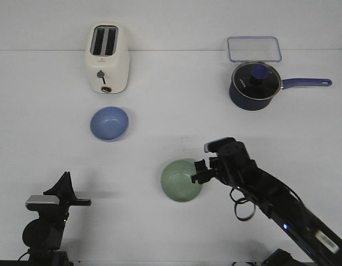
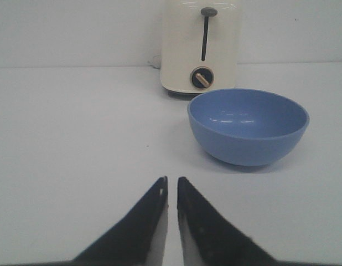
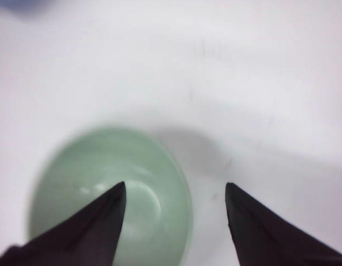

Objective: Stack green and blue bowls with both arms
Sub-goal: 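Release the green bowl and retract the right gripper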

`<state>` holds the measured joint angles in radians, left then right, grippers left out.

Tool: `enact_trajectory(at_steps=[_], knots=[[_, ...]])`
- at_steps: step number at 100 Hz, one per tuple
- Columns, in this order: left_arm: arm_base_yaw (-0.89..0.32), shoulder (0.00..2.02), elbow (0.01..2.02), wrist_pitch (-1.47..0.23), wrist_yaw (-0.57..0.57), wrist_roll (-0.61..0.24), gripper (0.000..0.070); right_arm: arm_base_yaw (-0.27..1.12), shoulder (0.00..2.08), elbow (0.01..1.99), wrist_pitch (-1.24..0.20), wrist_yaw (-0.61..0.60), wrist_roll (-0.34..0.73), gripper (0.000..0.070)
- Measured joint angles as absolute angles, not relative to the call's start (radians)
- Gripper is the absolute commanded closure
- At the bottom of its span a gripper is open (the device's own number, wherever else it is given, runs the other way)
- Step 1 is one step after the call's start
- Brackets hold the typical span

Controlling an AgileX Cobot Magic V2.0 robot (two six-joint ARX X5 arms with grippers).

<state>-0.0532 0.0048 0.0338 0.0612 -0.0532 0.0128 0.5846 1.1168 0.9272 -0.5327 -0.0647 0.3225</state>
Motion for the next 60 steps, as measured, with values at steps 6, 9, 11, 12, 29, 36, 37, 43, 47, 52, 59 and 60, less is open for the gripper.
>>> enact_trajectory(at_steps=[6, 9, 11, 12, 29, 36, 37, 43, 47, 52, 59, 60], knots=[[-0.053, 0.005, 0.034, 0.061, -0.053, 0.013, 0.0685, 0.598, 1.019, 0.927, -0.548, -0.015, 0.297, 0.0326], [-0.053, 0.005, 0.034, 0.061, -0.053, 0.013, 0.0685, 0.607, 0.968, 0.925, -0.553, 0.014, 0.285, 0.0326], [-0.053, 0.005, 0.034, 0.061, -0.053, 0.013, 0.0685, 0.615, 0.934, 0.921, -0.554, 0.035, 0.277, 0.0326], [-0.053, 0.005, 0.034, 0.061, -0.053, 0.013, 0.0685, 0.619, 0.916, 0.919, -0.553, 0.046, 0.273, 0.0326], [-0.053, 0.005, 0.034, 0.061, -0.053, 0.013, 0.0685, 0.693, 0.606, 0.819, -0.534, 0.185, 0.228, 0.0326], [-0.053, 0.005, 0.034, 0.061, -0.053, 0.013, 0.0685, 0.712, 0.489, 0.76, -0.515, 0.188, 0.207, 0.0326], [-0.053, 0.005, 0.034, 0.061, -0.053, 0.013, 0.0685, 0.714, 0.475, 0.751, -0.513, 0.188, 0.204, 0.0326], [-0.053, 0.005, 0.034, 0.061, -0.053, 0.013, 0.0685, 0.722, 0.403, 0.694, -0.508, 0.187, 0.189, 0.0326], [-0.053, 0.005, 0.034, 0.061, -0.053, 0.013, 0.0685, 0.725, 0.363, 0.653, -0.513, 0.186, 0.184, 0.0326], [-0.053, 0.005, 0.034, 0.062, -0.053, 0.012, 0.0685, 0.726, 0.317, 0.603, -0.536, 0.183, 0.18, 0.0326], [-0.053, 0.005, 0.034, 0.063, -0.053, 0.0, 0.0685, 0.726, 0.265, 0.547, -0.54, 0.183, 0.181, 0.0326], [-0.053, 0.005, 0.034, 0.064, -0.053, -0.004, 0.0685, 0.726, 0.259, 0.544, -0.538, 0.183, 0.181, 0.0326]])
